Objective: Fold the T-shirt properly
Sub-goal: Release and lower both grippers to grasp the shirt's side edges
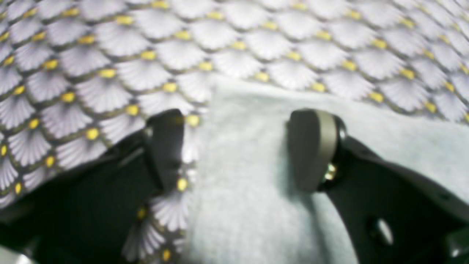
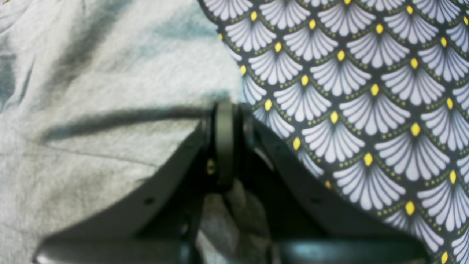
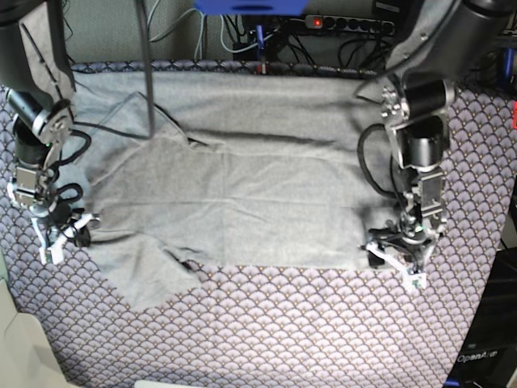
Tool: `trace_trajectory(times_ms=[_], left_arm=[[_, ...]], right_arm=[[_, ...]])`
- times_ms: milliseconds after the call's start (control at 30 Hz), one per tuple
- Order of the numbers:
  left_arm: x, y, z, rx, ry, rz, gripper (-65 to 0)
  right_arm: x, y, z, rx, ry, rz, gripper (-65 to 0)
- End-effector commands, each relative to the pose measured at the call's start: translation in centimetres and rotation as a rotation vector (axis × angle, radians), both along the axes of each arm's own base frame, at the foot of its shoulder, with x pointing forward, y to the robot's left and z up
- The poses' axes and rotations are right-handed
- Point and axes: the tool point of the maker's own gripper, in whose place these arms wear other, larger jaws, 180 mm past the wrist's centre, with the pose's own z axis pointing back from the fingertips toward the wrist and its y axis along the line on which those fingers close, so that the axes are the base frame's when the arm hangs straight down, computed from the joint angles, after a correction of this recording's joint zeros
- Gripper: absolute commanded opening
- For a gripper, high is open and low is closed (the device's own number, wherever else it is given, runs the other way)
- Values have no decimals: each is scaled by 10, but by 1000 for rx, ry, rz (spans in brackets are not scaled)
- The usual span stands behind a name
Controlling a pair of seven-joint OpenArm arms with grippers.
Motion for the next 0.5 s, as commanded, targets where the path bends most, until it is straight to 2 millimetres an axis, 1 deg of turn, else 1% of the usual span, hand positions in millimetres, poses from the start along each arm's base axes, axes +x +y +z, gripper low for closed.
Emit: trace_trajectory(times_ms=[0,133,333,467], left_arm=[[19,6,26,8,-80,18,-202],[18,7,23,10,-78,22,-202],[20,6,25,10,-84,25,-203],[21,2,24,7,-83,18,-205]], right_arm=[[10,-12,16,-26,-30,-9,-650],[8,-19,18,-36,-29,-16,-650],[7,-20,18,-38,-28,-17,-650],[7,-20,18,-38,-28,-17,-650]])
